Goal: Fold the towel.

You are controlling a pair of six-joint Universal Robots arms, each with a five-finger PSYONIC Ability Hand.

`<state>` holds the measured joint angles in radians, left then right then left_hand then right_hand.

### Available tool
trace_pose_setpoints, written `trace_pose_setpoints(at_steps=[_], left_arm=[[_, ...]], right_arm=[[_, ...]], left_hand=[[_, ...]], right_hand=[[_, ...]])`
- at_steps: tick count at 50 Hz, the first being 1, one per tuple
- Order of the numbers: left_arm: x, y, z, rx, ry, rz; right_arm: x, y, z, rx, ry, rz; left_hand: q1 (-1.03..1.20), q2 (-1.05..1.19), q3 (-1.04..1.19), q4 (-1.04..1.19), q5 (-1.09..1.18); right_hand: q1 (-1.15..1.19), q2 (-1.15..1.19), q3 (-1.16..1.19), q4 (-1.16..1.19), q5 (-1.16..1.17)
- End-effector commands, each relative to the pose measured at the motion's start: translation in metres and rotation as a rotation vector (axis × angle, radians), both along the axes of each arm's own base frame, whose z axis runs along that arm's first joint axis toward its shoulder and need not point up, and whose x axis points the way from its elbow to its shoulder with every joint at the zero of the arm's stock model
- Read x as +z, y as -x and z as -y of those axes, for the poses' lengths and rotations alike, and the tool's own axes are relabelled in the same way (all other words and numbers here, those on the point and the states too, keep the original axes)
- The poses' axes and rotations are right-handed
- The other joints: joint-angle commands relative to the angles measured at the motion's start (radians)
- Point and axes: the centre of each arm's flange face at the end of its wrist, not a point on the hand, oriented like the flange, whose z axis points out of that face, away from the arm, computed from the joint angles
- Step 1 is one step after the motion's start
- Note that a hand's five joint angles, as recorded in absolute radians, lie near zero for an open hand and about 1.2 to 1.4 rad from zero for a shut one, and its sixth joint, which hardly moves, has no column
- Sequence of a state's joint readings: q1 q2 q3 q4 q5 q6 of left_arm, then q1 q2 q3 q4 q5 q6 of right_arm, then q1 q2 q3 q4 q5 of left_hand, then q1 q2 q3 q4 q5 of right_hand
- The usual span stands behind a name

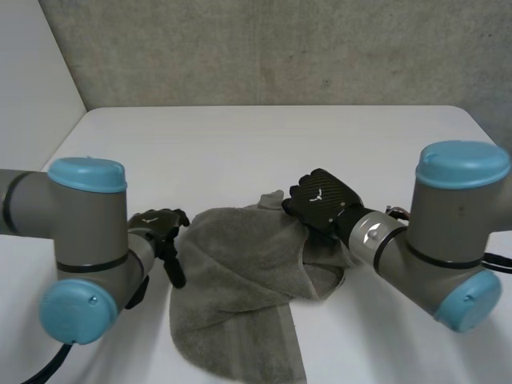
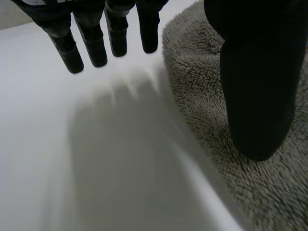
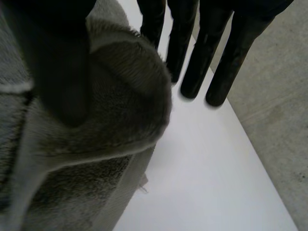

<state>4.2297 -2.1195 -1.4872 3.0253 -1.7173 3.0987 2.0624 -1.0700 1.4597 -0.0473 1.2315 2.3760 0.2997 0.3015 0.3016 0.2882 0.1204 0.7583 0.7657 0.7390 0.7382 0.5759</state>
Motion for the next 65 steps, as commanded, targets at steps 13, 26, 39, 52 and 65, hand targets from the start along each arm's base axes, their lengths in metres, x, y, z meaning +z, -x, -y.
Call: trace_pose_setpoints(at_steps=[13,26,39,52,65], left_arm=[[0.163,0.062,0.028,-0.112,0.51,-0.33],[0.121,0.066,-0.051,-0.258,0.309,-0.227],[0.038,0.047,-0.134,-0.39,0.009,-0.039],[0.031,0.035,-0.199,-0.535,-0.063,0.026],[0.06,0.001,-0.158,-0.332,-0.003,-0.022]], right_arm=[[0.13,0.017,0.006,-0.21,0.272,0.488],[0.029,0.073,-0.113,0.08,-0.249,-0.409],[0.109,0.075,-0.026,-0.272,-0.154,0.127],[0.073,0.018,-0.001,-0.137,-0.306,0.199],[0.022,-0.056,-0.024,0.18,-0.272,0.036]], left_hand=[[1.097,1.095,1.095,1.108,1.101],[1.076,1.075,1.074,1.088,1.081],[0.939,0.937,0.937,0.95,0.943],[0.409,0.407,0.407,0.42,0.413],[-0.125,-0.127,-0.127,-0.114,-0.12]], right_hand=[[0.638,0.631,0.657,0.658,0.646],[0.142,0.135,0.161,0.162,0.15],[-0.584,-0.591,-0.564,-0.564,-0.576],[-0.584,-0.591,-0.564,-0.564,-0.576],[-0.584,-0.591,-0.564,-0.564,-0.576]])
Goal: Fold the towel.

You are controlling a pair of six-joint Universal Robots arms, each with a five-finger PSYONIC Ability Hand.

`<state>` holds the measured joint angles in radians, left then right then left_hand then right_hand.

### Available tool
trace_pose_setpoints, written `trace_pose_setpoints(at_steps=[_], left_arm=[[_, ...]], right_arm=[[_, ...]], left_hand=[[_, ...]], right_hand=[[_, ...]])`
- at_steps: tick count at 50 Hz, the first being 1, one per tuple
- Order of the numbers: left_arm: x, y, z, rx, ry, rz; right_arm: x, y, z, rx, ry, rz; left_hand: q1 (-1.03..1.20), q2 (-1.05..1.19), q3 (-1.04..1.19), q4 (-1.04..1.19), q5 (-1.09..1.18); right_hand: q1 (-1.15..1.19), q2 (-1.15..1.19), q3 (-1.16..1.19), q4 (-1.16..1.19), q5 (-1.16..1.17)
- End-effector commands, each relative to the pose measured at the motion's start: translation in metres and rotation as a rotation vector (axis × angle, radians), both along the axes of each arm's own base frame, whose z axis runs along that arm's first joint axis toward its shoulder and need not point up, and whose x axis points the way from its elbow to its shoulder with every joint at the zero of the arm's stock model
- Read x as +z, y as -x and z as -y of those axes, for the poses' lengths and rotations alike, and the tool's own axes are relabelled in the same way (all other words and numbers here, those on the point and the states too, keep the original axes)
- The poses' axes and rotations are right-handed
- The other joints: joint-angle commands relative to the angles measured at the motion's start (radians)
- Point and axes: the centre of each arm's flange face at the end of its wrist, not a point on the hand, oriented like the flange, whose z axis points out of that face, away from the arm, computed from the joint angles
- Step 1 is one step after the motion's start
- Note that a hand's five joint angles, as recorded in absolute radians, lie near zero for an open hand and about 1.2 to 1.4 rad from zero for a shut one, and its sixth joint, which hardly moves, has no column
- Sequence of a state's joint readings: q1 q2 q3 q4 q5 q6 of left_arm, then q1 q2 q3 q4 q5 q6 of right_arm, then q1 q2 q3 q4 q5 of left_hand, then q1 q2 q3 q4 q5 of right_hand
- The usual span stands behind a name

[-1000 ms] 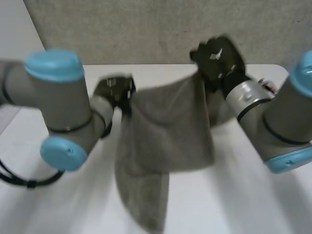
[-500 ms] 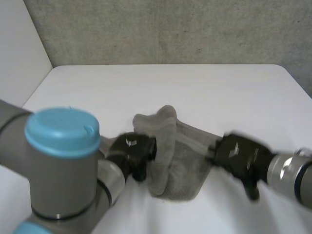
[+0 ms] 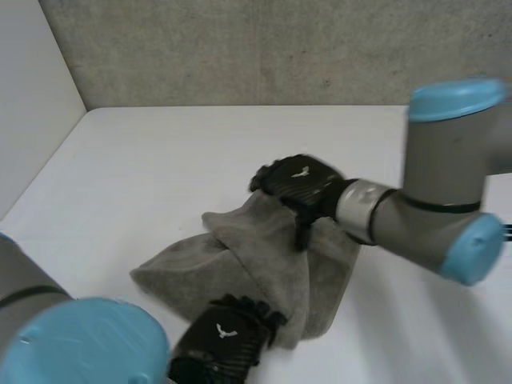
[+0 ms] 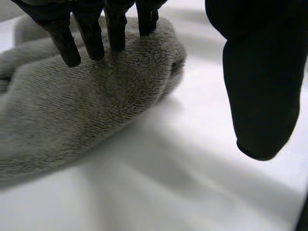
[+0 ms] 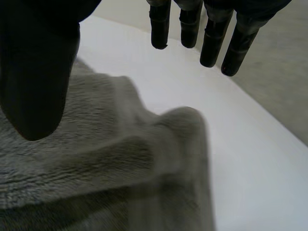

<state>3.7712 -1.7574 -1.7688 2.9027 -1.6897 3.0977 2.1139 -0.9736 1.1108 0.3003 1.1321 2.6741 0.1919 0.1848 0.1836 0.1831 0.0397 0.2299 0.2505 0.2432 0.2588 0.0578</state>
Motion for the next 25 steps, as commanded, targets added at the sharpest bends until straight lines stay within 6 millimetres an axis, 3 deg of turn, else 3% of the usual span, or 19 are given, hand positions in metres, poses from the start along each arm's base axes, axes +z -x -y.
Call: trace_pose_setpoints(at_steps=[1,5,8,10,11,12,13,14,15,19,21,22,25], left_arm=[[0.016,-0.027,0.044,0.194,0.042,-0.056],[0.017,-0.038,0.062,0.272,0.068,-0.079],[0.012,-0.05,0.079,0.346,0.078,-0.084],[0.009,-0.056,0.087,0.384,0.083,-0.084],[0.006,-0.062,0.095,0.418,0.087,-0.081],[0.001,-0.068,0.102,0.451,0.089,-0.071],[0.001,-0.068,0.103,0.451,0.089,-0.071],[-0.002,-0.073,0.108,0.472,0.091,-0.062],[-0.005,-0.076,0.113,0.483,0.097,-0.053],[-0.014,-0.074,0.121,0.463,0.094,-0.038],[-0.019,-0.071,0.125,0.44,0.091,-0.038],[-0.022,-0.068,0.129,0.421,0.093,-0.04],[-0.03,-0.061,0.137,0.389,0.096,-0.051]], right_arm=[[-0.021,-0.029,-0.025,0.189,0.087,-0.133],[-0.044,-0.03,-0.023,0.221,0.145,-0.289],[-0.051,-0.032,-0.023,0.223,0.174,-0.337],[-0.059,-0.033,-0.017,0.204,0.231,-0.412],[-0.059,-0.033,-0.017,0.204,0.232,-0.412],[-0.058,-0.034,-0.013,0.192,0.252,-0.421],[-0.054,-0.035,-0.009,0.167,0.276,-0.417],[-0.054,-0.035,-0.009,0.167,0.276,-0.417],[-0.047,-0.038,-0.004,0.142,0.297,-0.392],[-0.026,-0.042,0.007,0.054,0.314,-0.278],[0.002,-0.041,0.011,-0.028,0.296,-0.135],[0.003,-0.041,0.011,-0.029,0.296,-0.135],[0.02,-0.027,0.016,-0.1,0.254,-0.063]], left_hand=[[-0.017,-0.01,-0.009,-0.009,-0.04],[-0.017,-0.01,-0.009,-0.009,-0.04],[-0.017,-0.01,-0.009,-0.009,-0.04],[-0.017,-0.009,-0.008,-0.008,-0.039],[-0.017,-0.009,-0.008,-0.008,-0.039],[-0.017,-0.009,-0.008,-0.008,-0.039],[-0.017,-0.009,-0.008,-0.008,-0.039],[-0.017,-0.009,-0.008,-0.008,-0.039],[-0.017,-0.009,-0.008,-0.008,-0.039],[-0.017,-0.009,-0.008,-0.008,-0.039],[-0.014,-0.007,-0.005,-0.005,-0.036],[-0.014,-0.007,-0.005,-0.005,-0.036],[-0.005,0.002,0.003,0.004,-0.027]], right_hand=[[-0.055,-0.076,-0.069,-0.084,-0.058],[-0.055,-0.076,-0.069,-0.084,-0.058],[-0.055,-0.076,-0.069,-0.084,-0.058],[0.191,0.17,0.178,0.162,0.188],[0.193,0.172,0.179,0.164,0.19],[0.396,0.376,0.383,0.367,0.394],[0.811,0.79,0.798,0.782,0.808],[0.815,0.794,0.802,0.786,0.813],[1.163,1.142,1.15,1.134,1.16],[1.166,1.146,1.153,1.137,1.164],[1.166,1.146,1.153,1.137,1.164],[1.166,1.146,1.153,1.137,1.164],[1.166,1.146,1.153,1.137,1.164]])
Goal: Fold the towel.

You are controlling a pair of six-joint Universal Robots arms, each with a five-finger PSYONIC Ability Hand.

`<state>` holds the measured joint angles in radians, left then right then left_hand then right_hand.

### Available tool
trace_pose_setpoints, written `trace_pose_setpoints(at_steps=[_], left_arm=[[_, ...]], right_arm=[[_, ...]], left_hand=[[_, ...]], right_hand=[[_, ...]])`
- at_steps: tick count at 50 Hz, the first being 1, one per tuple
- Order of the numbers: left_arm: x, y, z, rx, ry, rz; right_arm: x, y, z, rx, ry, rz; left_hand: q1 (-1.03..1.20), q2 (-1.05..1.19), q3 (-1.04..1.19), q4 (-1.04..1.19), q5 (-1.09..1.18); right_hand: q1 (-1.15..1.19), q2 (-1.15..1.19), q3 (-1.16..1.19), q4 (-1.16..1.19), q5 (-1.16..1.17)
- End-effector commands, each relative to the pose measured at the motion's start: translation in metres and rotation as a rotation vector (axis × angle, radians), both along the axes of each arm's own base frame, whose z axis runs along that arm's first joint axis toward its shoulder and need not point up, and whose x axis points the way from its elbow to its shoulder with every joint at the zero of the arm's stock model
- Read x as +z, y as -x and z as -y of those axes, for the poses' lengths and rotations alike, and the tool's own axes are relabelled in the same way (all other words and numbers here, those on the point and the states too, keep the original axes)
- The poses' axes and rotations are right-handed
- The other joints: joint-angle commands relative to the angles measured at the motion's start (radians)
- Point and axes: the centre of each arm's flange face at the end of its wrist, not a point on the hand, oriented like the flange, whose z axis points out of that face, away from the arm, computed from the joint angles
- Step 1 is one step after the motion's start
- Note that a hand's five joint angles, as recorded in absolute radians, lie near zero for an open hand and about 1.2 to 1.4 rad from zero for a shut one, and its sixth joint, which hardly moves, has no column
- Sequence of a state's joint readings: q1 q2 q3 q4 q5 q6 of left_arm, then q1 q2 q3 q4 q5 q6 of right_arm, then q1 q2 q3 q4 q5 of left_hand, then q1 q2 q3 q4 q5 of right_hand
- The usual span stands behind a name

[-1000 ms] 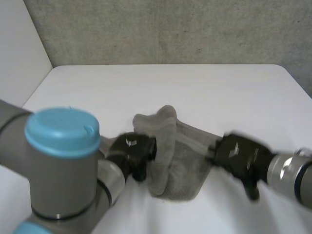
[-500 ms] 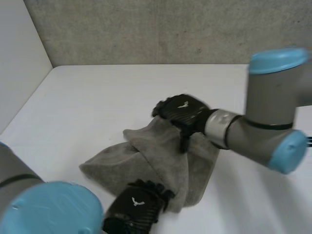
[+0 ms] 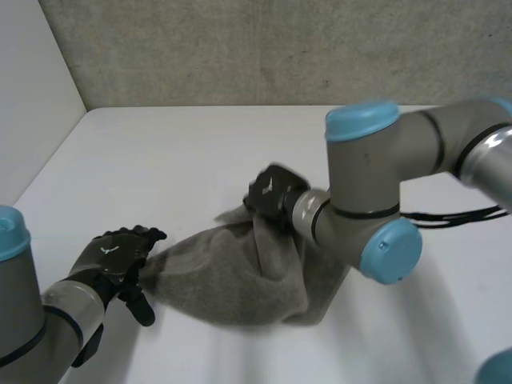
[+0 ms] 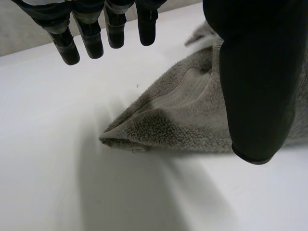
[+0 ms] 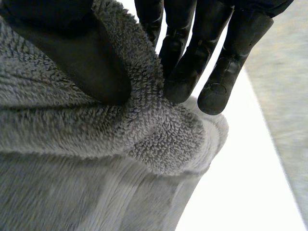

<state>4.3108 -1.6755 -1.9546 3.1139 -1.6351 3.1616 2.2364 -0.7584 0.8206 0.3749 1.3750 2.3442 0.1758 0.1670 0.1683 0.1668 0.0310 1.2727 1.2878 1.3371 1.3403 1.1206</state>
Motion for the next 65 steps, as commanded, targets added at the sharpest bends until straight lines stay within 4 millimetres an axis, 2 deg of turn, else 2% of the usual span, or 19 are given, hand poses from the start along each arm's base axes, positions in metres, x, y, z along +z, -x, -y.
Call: trace_pose_setpoints(at_steps=[1,14,21,25,28,32,33,35,36,38,42,44,49,54,57,60,61,62,65], left_arm=[[-0.016,0.012,0.015,-0.07,0.003,-0.003],[-0.05,0.028,0.035,-0.109,-0.07,0.017],[-0.044,0.035,0.05,-0.109,-0.026,0.001],[-0.032,0.041,0.062,-0.108,0.028,-0.019],[-0.003,0.05,0.083,-0.106,0.141,-0.06],[0.075,0.076,0.119,-0.114,0.415,-0.185],[0.075,0.076,0.119,-0.114,0.416,-0.186],[0.138,0.09,0.127,-0.114,0.621,-0.29],[0.138,0.09,0.127,-0.114,0.622,-0.291],[0.183,0.089,0.132,-0.055,0.788,-0.384],[0.196,0.087,0.13,-0.018,0.836,-0.437],[0.19,0.087,0.128,-0.012,0.813,-0.437],[0.111,0.083,0.112,-0.029,0.575,-0.308],[0.049,0.074,0.094,-0.037,0.398,-0.216],[0.012,0.068,0.078,-0.058,0.281,-0.164],[-0.013,0.062,0.063,-0.081,0.192,-0.129],[-0.013,0.062,0.063,-0.081,0.192,-0.128],[-0.021,0.06,0.057,-0.089,0.161,-0.118],[-0.026,0.054,0.048,-0.09,0.134,-0.106]], right_arm=[[0.047,0.022,0.01,-0.137,-0.051,0.232],[0.065,0.093,0.008,-0.294,-0.079,0.203],[0.063,0.125,0.003,-0.323,-0.03,0.11],[0.065,0.129,0.007,-0.313,0.035,0.071],[0.081,0.124,0.021,-0.301,0.165,0.122],[0.131,0.1,0.06,-0.252,0.566,0.403],[0.131,0.1,0.06,-0.252,0.568,0.404],[0.16,0.09,0.07,-0.162,0.821,0.643],[0.16,0.09,0.07,-0.161,0.822,0.644],[0.172,0.09,0.069,-0.121,0.92,0.745],[0.17,0.095,0.068,-0.083,0.935,0.873],[0.158,0.095,0.068,-0.094,0.859,0.861],[0.108,0.097,0.068,-0.157,0.553,0.716],[0.016,0.104,0.06,-0.237,0.137,0.397],[-0.003,0.107,0.053,-0.235,0.07,0.315],[-0.03,0.118,0.039,-0.233,-0.021,0.153],[-0.038,0.124,0.034,-0.233,-0.045,0.084],[-0.042,0.129,0.029,-0.235,-0.065,0.034],[-0.034,0.137,0.026,-0.255,-0.094,0.028]], left_hand=[[0.011,0.02,0.019,0.02,-0.018],[0.167,0.176,0.174,0.176,0.137],[1.125,1.134,1.132,1.134,1.095],[1.22,1.229,1.228,1.229,1.191],[1.22,1.229,1.228,1.229,1.191],[1.22,1.229,1.228,1.229,1.191],[1.22,1.229,1.228,1.229,1.191],[1.22,1.229,1.228,1.229,1.191],[1.22,1.229,1.228,1.229,1.191],[1.22,1.229,1.228,1.229,1.191],[1.22,1.229,1.228,1.229,1.191],[1.22,1.229,1.228,1.229,1.191],[1.22,1.229,1.228,1.229,1.191],[1.22,1.229,1.228,1.229,1.191],[1.22,1.229,1.228,1.229,1.191],[1.22,1.229,1.228,1.229,1.191],[1.22,1.229,1.228,1.229,1.191],[1.22,1.229,1.228,1.229,1.191],[1.22,1.229,1.228,1.229,1.191]], right_hand=[[0.124,0.108,0.059,0.056,0.101],[0.124,0.108,0.059,0.056,0.101],[0.124,0.108,0.059,0.056,0.101],[0.124,0.108,0.059,0.056,0.101],[0.124,0.108,0.059,0.056,0.101],[0.124,0.108,0.059,0.056,0.101],[0.124,0.108,0.059,0.056,0.101],[0.124,0.108,0.059,0.056,0.101],[0.124,0.108,0.059,0.056,0.101],[0.124,0.108,0.059,0.056,0.101],[0.124,0.108,0.059,0.056,0.101],[0.124,0.108,0.059,0.056,0.101],[0.124,0.108,0.059,0.056,0.101],[0.124,0.108,0.059,0.056,0.101],[0.113,0.098,0.048,0.045,0.09],[-0.248,-0.263,-0.313,-0.316,-0.271],[-0.565,-0.58,-0.629,-0.633,-0.588],[-0.873,-0.888,-0.938,-0.941,-0.896],[-1.09,-1.105,-1.154,-1.158,-1.113]])
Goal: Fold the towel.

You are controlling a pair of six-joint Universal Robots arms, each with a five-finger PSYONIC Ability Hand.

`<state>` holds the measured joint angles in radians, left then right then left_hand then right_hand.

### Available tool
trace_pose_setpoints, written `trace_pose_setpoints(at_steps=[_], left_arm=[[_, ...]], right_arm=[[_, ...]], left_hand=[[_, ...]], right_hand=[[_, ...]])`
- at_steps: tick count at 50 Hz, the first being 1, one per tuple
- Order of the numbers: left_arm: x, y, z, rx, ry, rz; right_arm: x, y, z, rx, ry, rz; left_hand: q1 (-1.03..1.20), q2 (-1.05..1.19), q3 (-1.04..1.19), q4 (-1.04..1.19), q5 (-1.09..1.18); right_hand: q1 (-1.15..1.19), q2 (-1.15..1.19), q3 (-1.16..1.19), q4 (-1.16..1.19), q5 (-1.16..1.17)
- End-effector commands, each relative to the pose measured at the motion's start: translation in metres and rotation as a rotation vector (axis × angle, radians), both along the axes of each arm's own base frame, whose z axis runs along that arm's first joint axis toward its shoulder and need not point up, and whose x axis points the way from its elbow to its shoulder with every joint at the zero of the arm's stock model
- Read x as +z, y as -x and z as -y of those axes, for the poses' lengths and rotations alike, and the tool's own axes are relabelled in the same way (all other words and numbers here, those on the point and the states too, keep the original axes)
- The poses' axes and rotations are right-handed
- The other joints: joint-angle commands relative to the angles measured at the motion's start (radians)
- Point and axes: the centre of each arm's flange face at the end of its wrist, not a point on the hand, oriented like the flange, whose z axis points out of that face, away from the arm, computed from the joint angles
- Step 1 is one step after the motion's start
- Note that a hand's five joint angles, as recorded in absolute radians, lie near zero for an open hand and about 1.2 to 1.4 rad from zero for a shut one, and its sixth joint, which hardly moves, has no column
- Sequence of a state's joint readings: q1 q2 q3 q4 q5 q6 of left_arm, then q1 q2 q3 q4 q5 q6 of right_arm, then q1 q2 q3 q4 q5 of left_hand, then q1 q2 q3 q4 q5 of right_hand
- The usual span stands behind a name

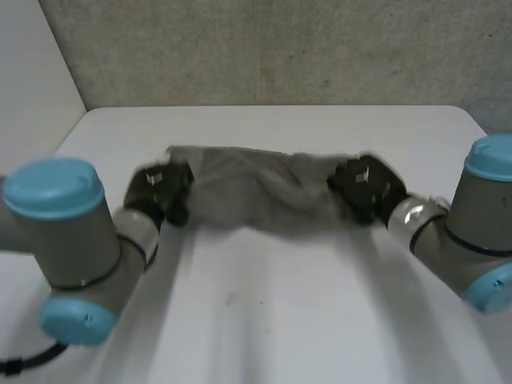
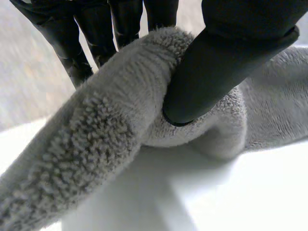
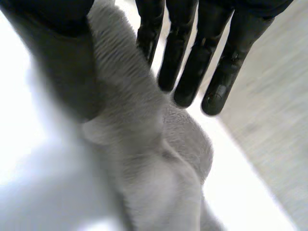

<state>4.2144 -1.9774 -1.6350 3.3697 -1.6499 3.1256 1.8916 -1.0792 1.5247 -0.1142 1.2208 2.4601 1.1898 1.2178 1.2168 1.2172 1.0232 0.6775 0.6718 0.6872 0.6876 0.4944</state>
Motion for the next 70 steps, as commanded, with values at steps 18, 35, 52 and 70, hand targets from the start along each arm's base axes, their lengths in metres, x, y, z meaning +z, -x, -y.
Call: trace_pose_setpoints(at_steps=[18,35,52,70], left_arm=[[0.005,-0.034,-0.07,-0.034,-0.078,0.033],[0.006,-0.051,-0.097,-0.06,-0.029,0.135],[0.004,-0.054,-0.093,-0.046,-0.037,0.135],[0.02,-0.054,-0.067,-0.002,0.037,0.1]], right_arm=[[0.119,0.009,0.001,-0.09,-0.032,0.281],[0.007,-0.085,0.037,0.152,-0.193,-0.095],[-0.03,-0.084,0.06,0.071,-0.056,-0.206],[0.037,-0.066,0.069,-0.01,0.041,-0.151]], left_hand=[[0.207,0.178,0.18,0.179,0.199],[0.192,0.164,0.165,0.165,0.184],[0.18,0.152,0.153,0.153,0.173],[0.192,0.164,0.165,0.165,0.184]], right_hand=[[-0.46,-0.455,-0.47,-0.471,-0.452],[-0.428,-0.422,-0.438,-0.438,-0.42],[0.172,0.178,0.162,0.162,0.181],[0.719,0.724,0.709,0.709,0.727]])
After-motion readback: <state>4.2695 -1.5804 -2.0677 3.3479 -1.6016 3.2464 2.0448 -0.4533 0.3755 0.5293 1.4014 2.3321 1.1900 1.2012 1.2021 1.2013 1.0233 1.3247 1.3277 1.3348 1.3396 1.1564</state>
